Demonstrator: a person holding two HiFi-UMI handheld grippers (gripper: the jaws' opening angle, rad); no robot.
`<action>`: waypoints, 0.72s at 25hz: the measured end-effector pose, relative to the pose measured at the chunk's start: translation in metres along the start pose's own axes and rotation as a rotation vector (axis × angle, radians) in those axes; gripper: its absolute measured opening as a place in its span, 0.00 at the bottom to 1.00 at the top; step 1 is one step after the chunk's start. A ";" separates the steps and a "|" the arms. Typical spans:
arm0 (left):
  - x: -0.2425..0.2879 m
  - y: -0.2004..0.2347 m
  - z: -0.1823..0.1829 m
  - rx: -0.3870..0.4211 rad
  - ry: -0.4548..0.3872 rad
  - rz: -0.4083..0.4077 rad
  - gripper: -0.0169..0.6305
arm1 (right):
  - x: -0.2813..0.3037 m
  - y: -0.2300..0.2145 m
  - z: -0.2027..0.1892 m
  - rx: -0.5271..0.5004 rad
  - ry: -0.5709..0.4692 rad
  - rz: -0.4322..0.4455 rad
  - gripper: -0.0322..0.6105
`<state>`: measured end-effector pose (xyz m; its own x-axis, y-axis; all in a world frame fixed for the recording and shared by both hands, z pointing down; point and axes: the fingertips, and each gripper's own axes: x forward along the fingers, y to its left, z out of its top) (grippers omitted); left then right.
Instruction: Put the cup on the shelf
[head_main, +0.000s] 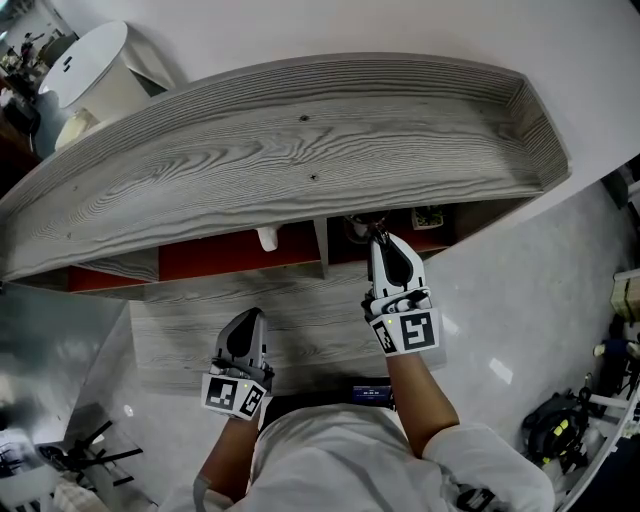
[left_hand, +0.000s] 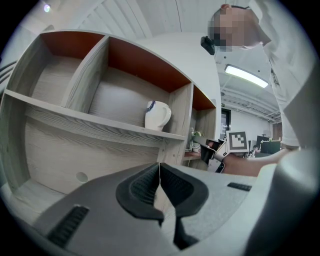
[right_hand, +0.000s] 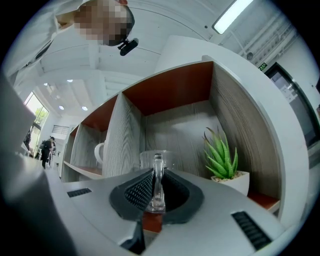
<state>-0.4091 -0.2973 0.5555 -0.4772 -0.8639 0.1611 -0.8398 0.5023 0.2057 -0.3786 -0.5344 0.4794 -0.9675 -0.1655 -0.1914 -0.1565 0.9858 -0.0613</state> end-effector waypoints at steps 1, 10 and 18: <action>0.000 0.000 0.000 -0.001 0.001 -0.001 0.05 | 0.000 0.001 0.000 -0.008 0.004 0.001 0.12; 0.004 -0.007 0.000 -0.005 -0.003 -0.024 0.05 | 0.003 0.003 -0.004 -0.044 0.065 -0.005 0.12; -0.001 -0.011 -0.002 -0.010 -0.001 -0.031 0.05 | 0.000 0.004 -0.009 -0.050 0.117 0.003 0.12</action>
<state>-0.3993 -0.3019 0.5551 -0.4510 -0.8793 0.1530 -0.8518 0.4752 0.2204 -0.3809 -0.5299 0.4880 -0.9840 -0.1609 -0.0760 -0.1605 0.9870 -0.0114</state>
